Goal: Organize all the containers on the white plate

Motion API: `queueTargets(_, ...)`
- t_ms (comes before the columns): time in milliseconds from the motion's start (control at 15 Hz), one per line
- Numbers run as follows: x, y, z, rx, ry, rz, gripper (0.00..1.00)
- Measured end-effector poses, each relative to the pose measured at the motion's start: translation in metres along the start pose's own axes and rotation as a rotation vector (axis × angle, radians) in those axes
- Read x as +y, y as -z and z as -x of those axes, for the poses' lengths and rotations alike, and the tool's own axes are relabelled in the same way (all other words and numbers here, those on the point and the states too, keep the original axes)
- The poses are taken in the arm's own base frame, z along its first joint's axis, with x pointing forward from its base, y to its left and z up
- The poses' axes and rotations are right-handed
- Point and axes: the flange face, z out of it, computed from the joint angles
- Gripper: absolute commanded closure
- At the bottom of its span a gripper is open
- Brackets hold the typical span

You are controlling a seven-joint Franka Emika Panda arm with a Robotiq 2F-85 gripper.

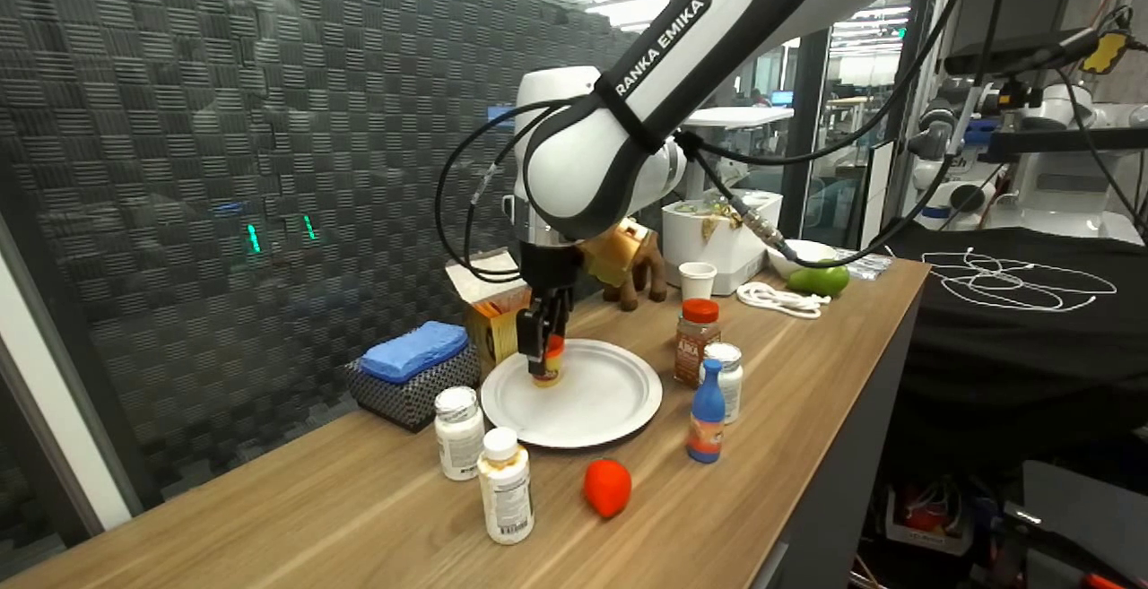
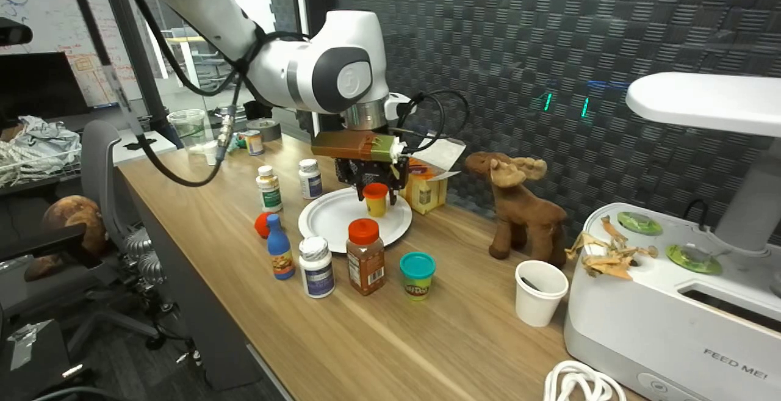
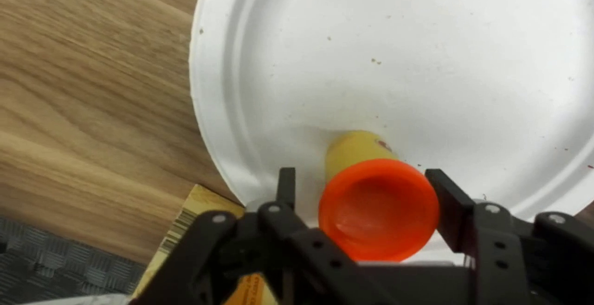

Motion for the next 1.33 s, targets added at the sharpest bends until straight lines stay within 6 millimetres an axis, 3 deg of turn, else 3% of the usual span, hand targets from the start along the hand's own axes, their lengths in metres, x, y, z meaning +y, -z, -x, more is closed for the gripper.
queueTargets(333, 0.007, 0.015, -0.002, 0.022, -0.008, 0.012, 0.00)
queueTargets(600, 0.031, 0.066, 0.000, 0.061, -0.059, 0.054, 0.00)
queueTargets(867, 0.068, 0.112, 0.030, 0.052, -0.174, 0.094, 0.00)
queueTargets(1067, 0.085, 0.114, 0.063, 0.005, -0.274, 0.095, 0.00)
queueTargets(1333, 0.092, 0.091, 0.100, -0.067, -0.383, 0.082, 0.00)
